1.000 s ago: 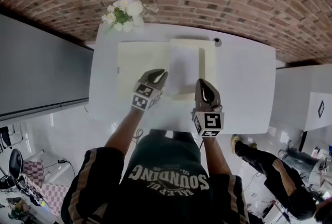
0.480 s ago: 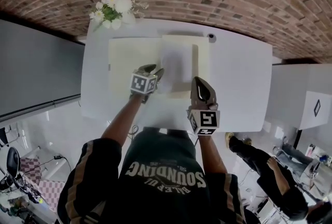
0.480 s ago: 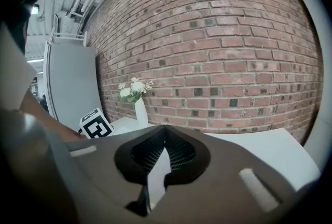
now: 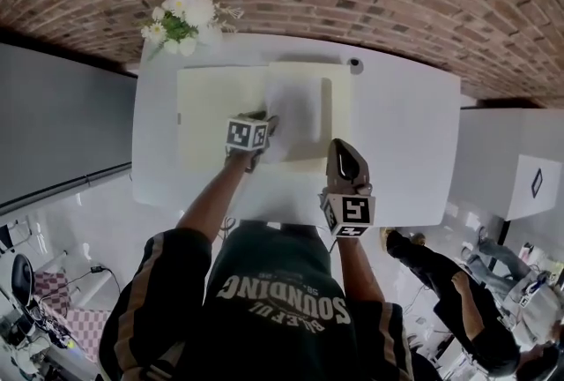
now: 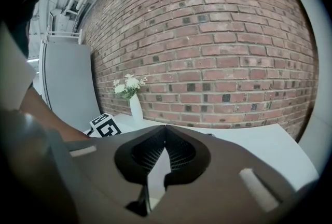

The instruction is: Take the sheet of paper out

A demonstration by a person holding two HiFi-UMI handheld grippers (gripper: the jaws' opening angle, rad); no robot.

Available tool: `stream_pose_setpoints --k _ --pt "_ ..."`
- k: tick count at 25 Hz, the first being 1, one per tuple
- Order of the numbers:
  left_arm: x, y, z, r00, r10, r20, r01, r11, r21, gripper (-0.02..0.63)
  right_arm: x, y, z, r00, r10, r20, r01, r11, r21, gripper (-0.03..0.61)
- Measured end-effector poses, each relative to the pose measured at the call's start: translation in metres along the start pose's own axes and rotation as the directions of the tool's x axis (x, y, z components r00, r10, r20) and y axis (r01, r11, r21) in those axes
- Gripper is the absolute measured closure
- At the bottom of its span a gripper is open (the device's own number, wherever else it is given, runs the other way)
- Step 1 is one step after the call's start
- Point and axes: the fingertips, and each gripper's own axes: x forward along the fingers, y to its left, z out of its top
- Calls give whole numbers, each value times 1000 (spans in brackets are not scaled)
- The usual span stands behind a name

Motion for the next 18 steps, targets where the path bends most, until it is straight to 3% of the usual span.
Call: stream_pose_setpoints --k 5,9,13,18 --pt "10 -1 0 1000 -4 -18 4 1000 -11 448 -5 -7 -8 999 -14 -32 15 1000 12 592" --pt "15 3 -4 998 58 -40 -54 994 91 505 -7 -12 -6 1000 -27 -11 27 1000 10 592" --pt "16 12 -3 993 114 -16 -111 985 132 600 -11 -16 -9 999 -39 -15 40 999 20 592" --pt "16 13 -1 991 135 -4 -132 977 165 601 -15 -18 -13 998 -49 -28 50 998 24 592"
